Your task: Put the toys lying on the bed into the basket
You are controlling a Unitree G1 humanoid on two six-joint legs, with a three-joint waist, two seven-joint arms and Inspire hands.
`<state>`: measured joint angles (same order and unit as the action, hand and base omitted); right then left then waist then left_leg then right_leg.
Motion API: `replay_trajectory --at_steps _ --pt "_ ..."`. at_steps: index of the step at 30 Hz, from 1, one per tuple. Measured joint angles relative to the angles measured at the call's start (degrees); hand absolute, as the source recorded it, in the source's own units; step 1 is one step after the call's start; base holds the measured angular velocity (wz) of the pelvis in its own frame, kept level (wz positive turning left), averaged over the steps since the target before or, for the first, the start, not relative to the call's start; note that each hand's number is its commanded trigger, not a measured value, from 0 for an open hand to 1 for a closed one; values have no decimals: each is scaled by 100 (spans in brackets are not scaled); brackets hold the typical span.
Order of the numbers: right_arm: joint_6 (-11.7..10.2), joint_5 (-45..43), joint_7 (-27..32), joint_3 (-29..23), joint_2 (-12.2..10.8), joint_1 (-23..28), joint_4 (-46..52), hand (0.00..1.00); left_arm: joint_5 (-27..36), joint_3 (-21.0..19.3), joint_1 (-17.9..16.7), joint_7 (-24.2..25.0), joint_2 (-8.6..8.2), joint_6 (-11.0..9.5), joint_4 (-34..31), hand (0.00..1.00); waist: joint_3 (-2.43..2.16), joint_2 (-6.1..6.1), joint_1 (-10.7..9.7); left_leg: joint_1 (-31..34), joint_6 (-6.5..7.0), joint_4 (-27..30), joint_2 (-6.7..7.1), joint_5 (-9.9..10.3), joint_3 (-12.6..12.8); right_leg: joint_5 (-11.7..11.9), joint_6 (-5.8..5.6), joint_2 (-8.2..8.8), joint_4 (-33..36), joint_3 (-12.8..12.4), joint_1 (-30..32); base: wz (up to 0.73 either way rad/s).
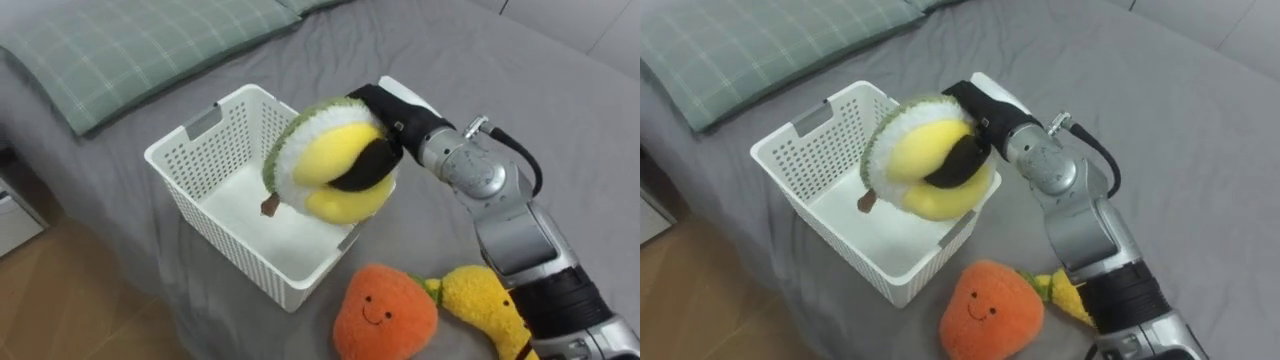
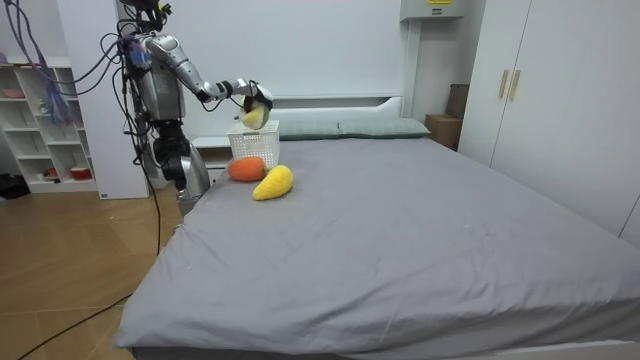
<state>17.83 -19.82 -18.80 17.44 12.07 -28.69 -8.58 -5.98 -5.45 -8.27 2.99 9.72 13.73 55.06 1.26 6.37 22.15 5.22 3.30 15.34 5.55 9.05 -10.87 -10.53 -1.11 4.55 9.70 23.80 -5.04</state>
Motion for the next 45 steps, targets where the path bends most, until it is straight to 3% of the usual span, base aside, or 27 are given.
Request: replay_trajectory --at_steps 11,37,41,45 --pt "5 -2 363 137 -77 0 -1 0 -259 6 -54 -3 -22 126 -199 0 1 -1 0 21 -1 4 19 -10 -61 4 -5 8 19 -5 16 3" --pt "-29 37 751 154 -98 4 -512 0 -254 -1 -19 -21 -76 117 -215 0 -12 16 1 -85 7 -61 -15 -30 75 18 -15 -3 12 -186 -7 -2" --pt "-44 205 769 147 -78 4 -775 0 -258 -2 -31 -12 -76 116 -215 0 -19 27 -20 -130 12 -95 -25 -33 133 21 -20 -2 13 -269 -13 -8" --pt "-63 185 762 145 -62 11 -811 0 -253 -3 -41 2 -76 114 -220 0 -19 28 -167 -184 16 -111 -37 -31 179 23 -23 -7 7 -348 -43 -2"
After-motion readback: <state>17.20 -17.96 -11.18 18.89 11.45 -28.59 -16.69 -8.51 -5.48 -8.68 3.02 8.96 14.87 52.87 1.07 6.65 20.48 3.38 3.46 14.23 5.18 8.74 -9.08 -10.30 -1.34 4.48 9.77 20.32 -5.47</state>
